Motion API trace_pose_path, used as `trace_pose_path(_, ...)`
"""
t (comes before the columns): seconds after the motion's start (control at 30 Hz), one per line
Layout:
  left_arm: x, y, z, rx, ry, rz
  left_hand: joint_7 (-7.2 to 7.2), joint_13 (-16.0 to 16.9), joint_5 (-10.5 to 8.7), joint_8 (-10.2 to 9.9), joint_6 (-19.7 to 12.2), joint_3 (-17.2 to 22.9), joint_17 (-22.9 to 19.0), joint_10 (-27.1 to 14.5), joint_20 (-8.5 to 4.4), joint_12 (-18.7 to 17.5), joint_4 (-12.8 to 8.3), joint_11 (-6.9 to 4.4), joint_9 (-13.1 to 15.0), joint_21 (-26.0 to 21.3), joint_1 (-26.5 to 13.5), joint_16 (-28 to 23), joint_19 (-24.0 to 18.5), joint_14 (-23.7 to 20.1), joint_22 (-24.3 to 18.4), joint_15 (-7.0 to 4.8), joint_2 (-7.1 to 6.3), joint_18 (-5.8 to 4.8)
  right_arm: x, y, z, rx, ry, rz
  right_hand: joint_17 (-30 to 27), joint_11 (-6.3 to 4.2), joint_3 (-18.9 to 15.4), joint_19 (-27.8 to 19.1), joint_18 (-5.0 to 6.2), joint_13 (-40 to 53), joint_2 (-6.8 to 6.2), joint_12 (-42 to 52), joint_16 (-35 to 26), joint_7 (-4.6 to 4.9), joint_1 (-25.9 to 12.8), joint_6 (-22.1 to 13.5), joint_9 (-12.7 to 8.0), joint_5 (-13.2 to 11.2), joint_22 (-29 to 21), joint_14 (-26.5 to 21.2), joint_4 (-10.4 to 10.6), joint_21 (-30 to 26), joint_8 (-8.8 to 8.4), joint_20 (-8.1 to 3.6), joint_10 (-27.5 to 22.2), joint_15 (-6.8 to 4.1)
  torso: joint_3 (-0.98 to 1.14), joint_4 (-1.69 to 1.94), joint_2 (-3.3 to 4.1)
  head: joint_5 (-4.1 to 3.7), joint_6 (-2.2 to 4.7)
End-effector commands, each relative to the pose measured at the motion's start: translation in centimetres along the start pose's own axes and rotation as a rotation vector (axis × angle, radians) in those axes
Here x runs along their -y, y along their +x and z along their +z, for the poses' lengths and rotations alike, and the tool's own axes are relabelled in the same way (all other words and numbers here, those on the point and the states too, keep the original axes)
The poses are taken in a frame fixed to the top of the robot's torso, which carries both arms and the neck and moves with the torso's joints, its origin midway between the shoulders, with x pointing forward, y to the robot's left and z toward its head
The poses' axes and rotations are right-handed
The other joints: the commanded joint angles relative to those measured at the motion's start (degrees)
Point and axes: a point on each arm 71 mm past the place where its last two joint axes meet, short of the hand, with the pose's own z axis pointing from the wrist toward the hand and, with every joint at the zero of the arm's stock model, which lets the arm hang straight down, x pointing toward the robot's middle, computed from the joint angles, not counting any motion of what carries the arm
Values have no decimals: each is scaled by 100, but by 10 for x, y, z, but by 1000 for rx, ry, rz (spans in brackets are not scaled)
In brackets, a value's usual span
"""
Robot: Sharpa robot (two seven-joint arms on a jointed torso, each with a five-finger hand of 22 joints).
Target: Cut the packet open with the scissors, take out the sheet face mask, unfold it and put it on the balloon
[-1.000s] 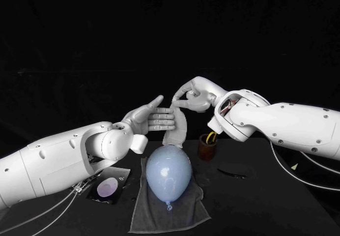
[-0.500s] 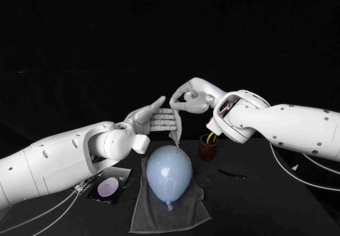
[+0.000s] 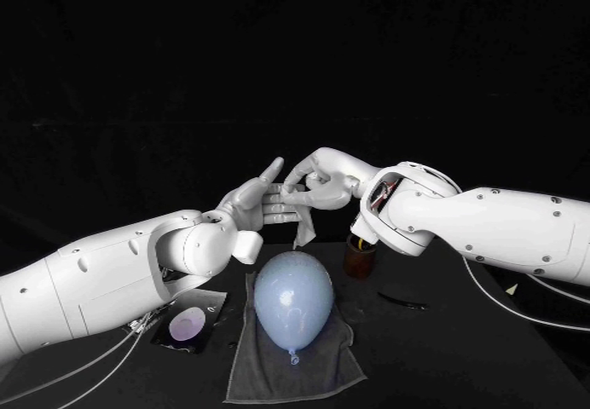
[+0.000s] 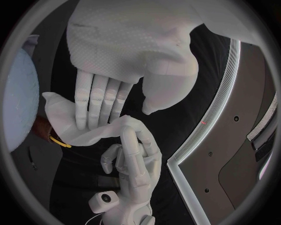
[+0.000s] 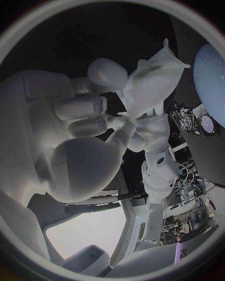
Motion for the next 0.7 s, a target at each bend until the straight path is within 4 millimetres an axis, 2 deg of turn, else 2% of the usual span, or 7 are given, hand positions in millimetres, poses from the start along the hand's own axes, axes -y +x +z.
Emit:
trace_pose_path(0.03, 3, 0, 0, -7, 36, -19, 318, 10, 11, 49, 16, -122, 3, 59, 5, 52, -6, -28, 12, -31, -136, -17, -43, 31, 10, -18, 70, 42, 0, 3, 0, -18, 3, -58, 1372, 98, -138, -22, 92, 1272, -168, -51, -11, 101, -109, -185, -84, -12, 509, 564, 27, -36, -159, 46, 437, 78, 1, 4, 1, -4, -3)
trace_pose_path(0.17, 4, -2, 0, 8, 39, -16, 300, 13, 11, 118, 105, -275, 31, 152, 4, 113, -7, -56, 30, -33, -228, 20, -53, 143, 11, -50, 160, 42, 0, 3, -1, -14, -2, -84, 1372, 176, -318, -23, 91, 1261, -335, -69, -11, 180, -94, -390, -179, -14, 513, 564, 13, -38, -357, 116, 425, 152, 1, 0, -2, -8, -3)
trace_pose_path(0.33, 5, -5, -1, 19, 51, 1, 295, 7, 11, 157, 153, -447, 93, 198, 24, 152, -14, -71, 32, -89, -208, 107, -188, 303, 2, -87, 209, 16, -2, 4, -3, -15, -16, -133, 1401, 195, -491, -7, 96, 1267, -435, -58, 2, 192, 4, -483, -239, -12, 530, 571, -28, 3, -477, 164, 427, 177, 3, 1, -3, -10, 3)
trace_pose_path(0.43, 6, -6, -1, 16, 59, 16, 271, 11, 11, 194, 209, -526, 111, 258, 31, 191, -13, -92, 38, -112, -150, 108, -280, 288, 3, -94, 229, -2, -3, 5, -4, -17, -26, -175, 1467, 187, -553, 13, 92, 1284, -460, -31, 29, 181, 33, -511, -257, -13, 546, 587, -38, 51, -512, 172, 440, 173, 2, 2, -4, -11, 3)
trace_pose_path(0.57, 6, -6, -1, 7, 65, 36, 255, 11, 10, 221, 253, -599, 123, 301, 34, 217, -14, -105, 41, -112, -102, 106, -335, 254, 8, -95, 240, -13, -5, 6, -5, -18, -38, -228, 1509, 133, -676, 66, 82, 1328, -471, 38, 46, 114, 95, -616, -308, -13, 589, 597, -46, 174, -606, 166, 475, 137, 3, -1, -1, -9, 12)
trace_pose_path(0.63, 6, -5, -1, -1, 66, 45, 253, 11, 10, 224, 259, -615, 126, 308, 34, 222, -14, -107, 41, -109, -93, 109, -340, 248, 10, -96, 240, -13, -5, 7, -5, -19, -43, -256, 1509, 92, -733, 86, 78, 1336, -457, 52, 46, 77, 138, -656, -333, -13, 606, 597, -51, 218, -646, 148, 483, 105, 2, -1, -2, -13, 13)
trace_pose_path(0.7, 6, -4, -1, -13, 64, 51, 254, 11, 10, 229, 268, -640, 133, 319, 31, 228, -15, -108, 41, -96, -77, 118, -332, 247, 16, -98, 240, -7, -6, 7, -5, -17, -45, -288, 1509, 41, -740, 109, 72, 1361, -384, 92, 46, 34, 262, -643, -350, -11, 624, 597, -89, 266, -659, 116, 504, 61, 1, 0, -1, -12, 13)
